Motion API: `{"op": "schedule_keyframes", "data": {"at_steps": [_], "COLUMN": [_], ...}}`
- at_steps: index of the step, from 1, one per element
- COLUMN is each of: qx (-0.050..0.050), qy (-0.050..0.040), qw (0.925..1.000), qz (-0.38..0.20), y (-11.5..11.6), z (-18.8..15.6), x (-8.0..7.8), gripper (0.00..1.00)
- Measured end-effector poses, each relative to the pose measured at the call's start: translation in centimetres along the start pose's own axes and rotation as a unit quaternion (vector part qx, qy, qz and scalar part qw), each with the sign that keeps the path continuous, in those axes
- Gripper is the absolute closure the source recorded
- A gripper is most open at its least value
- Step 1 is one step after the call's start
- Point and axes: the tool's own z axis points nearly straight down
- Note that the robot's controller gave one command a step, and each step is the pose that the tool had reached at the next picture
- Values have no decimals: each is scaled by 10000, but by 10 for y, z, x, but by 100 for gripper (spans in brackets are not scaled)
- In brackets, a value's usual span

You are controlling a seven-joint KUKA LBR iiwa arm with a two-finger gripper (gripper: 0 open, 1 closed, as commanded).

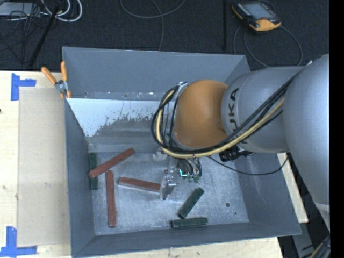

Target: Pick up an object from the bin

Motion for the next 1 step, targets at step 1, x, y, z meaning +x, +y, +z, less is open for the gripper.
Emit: {"op": "schedule_keyframes", "data": {"at_steps": [1], "qx": [2], "qy": [-12], "qw": [10000], "qz": [-32], "y": [-10], "z": [-69], "x": [0], "gripper": [0]}}
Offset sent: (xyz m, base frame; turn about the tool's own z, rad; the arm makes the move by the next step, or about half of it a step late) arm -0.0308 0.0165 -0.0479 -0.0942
